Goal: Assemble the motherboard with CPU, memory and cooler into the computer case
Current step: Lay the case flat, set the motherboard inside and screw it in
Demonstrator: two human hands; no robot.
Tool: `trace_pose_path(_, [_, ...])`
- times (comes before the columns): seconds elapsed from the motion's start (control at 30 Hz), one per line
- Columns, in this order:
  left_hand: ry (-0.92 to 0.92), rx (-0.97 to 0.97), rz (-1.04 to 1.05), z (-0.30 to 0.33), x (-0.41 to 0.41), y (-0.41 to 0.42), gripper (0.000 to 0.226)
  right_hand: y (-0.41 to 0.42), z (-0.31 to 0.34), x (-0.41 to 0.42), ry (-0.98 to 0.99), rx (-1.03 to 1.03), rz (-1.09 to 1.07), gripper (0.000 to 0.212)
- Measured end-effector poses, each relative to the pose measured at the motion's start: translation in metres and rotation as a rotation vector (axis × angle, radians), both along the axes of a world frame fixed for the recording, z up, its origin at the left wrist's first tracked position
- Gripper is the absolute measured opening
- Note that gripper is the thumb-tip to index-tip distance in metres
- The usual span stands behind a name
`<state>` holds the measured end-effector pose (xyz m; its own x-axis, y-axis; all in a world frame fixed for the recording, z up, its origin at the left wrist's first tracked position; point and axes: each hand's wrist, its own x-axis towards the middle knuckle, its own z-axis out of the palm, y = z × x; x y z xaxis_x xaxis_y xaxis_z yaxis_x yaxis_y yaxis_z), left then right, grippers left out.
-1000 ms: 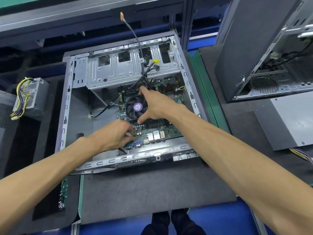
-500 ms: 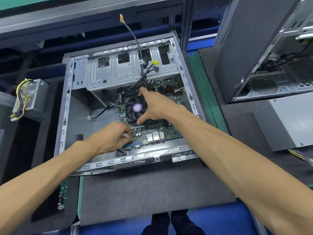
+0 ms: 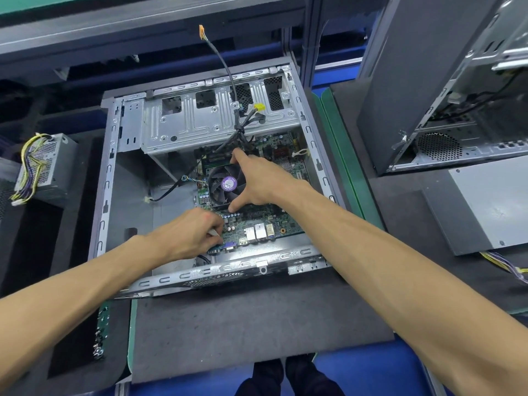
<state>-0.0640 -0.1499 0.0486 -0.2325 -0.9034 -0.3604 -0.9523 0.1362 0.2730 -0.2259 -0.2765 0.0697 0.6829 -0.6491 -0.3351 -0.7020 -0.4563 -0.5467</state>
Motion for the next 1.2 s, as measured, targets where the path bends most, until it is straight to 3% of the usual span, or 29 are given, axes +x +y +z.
trace_pose_path(0.17, [0.01, 0.011, 0.043, 0.002, 0.0, -0.001, 0.022, -0.001, -0.001, -0.001, -0.016, 0.003, -0.009, 0.113])
trace_pose_path(0.53, [0.055, 0.031, 0.205, 0.014, 0.01, 0.008, 0.005, -0.002, 0.0, -0.003, -0.039, 0.029, -0.021, 0.106])
trace_pose_path(0.9, [-0.135, 0.015, 0.069, 0.011, -0.007, 0.004, 0.01, -0.001, -0.002, -0.001, -0.031, 0.017, -0.002, 0.105])
trace_pose_path(1.2, [-0.072, 0.062, 0.231, 0.007, -0.007, 0.0, 0.009, -0.002, -0.005, 0.001, -0.033, 0.0, 0.004, 0.107])
